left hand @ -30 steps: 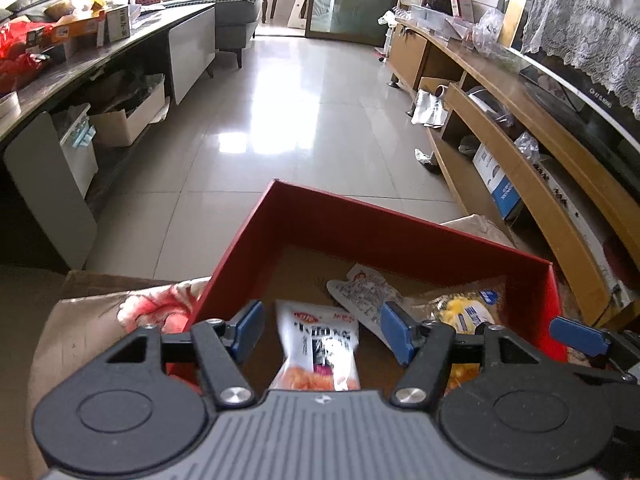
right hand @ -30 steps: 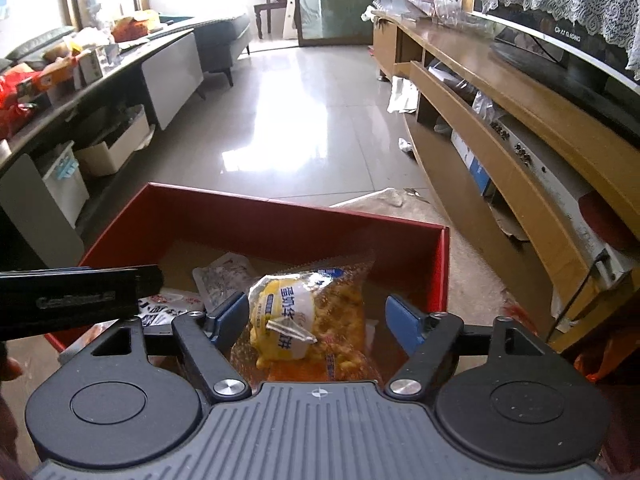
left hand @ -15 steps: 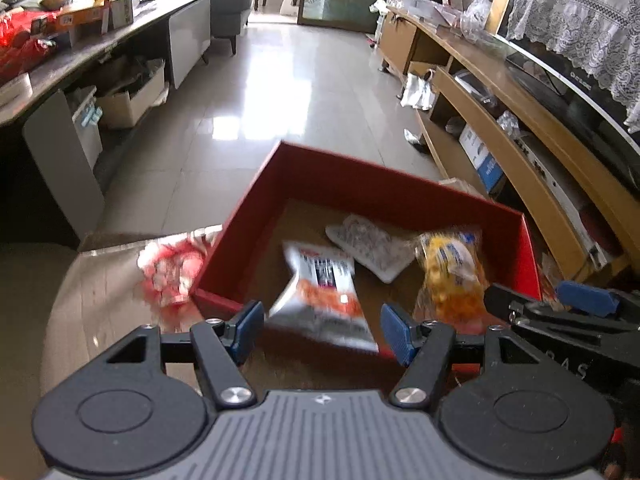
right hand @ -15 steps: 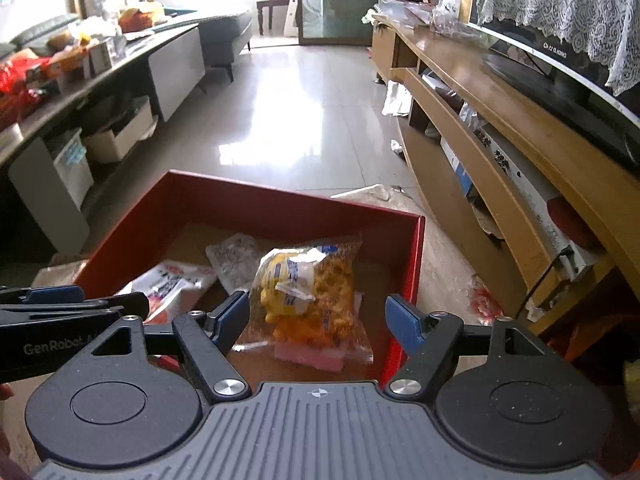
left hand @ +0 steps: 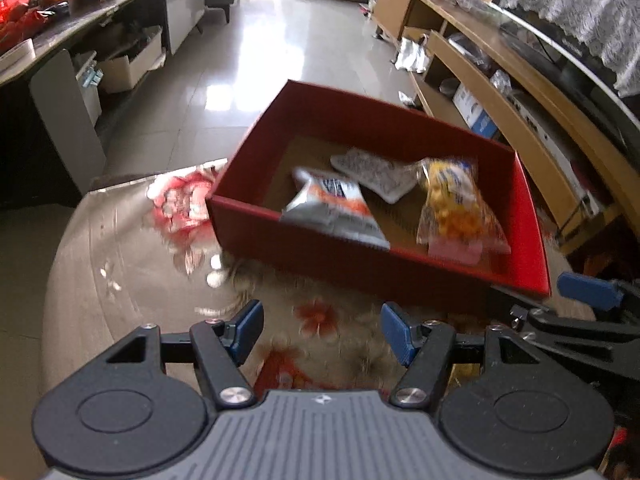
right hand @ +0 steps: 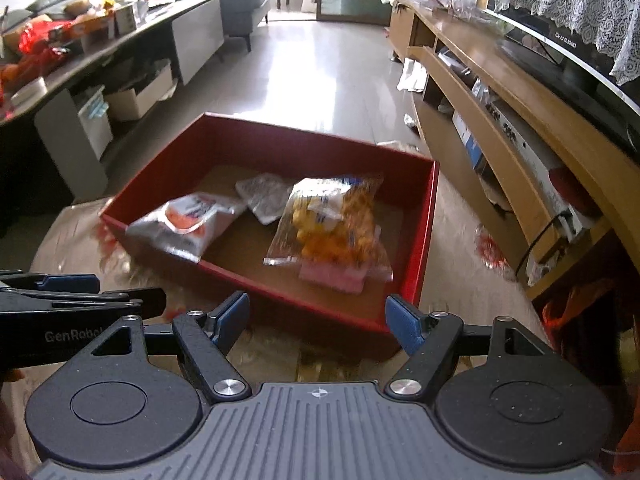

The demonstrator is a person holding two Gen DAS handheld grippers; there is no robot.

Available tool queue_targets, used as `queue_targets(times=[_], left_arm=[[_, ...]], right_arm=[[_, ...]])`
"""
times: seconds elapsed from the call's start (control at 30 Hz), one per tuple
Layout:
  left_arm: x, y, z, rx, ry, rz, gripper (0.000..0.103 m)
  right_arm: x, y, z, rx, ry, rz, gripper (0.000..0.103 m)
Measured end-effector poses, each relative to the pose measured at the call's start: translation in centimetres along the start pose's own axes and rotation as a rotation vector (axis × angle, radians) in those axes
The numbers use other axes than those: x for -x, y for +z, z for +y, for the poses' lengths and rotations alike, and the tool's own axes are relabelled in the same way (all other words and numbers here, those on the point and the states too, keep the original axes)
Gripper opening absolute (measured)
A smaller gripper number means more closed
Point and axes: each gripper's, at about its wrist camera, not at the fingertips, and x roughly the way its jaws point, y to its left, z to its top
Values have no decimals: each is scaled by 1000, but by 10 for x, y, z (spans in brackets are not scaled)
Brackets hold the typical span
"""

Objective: Organize snacks
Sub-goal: 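Lower the left tool onto the red Trolli bag while the right tool reaches the red spicy strip pack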

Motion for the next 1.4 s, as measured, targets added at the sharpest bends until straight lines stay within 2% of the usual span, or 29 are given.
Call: queue_targets(times=[0.1, 0.2, 0.4, 0.67, 0.77, 0.83, 0.97, 1.1, 1.23, 1.4], left_arm=[[-2, -10, 1, -20, 5, 18, 65], [-4, -17, 3, -36, -35, 45, 65], [-13, -23, -4, -173, -115, 61, 66], [-34, -15, -23, -291, -152, 59, 66], [-41, -18, -26, -338, -196, 109, 68], [-44, -23, -25, -366, -181, 127, 68], [-38, -33, -12, -368, -186, 160, 68], [-22, -40, 3, -323, -215, 177, 71], [-15, -54, 5, -311, -239, 203, 72], [-16, -66, -8, -374, -175, 185, 72]], right_arm=[[6, -8, 2, 6, 3, 2, 81], [12, -15, 3, 13, 5, 9, 81], [22, -30, -2, 1, 16, 29, 81], [22, -45, -12, -15, 24, 70, 82], [20, -47, -11, -9, 28, 80, 82], [19, -47, -12, -5, 31, 83, 82], [20, -48, -18, -11, 28, 86, 82], [22, -48, -23, -31, 35, 88, 82], [26, -51, -20, -27, 52, 89, 83], [26, -57, -10, 2, 60, 104, 83]])
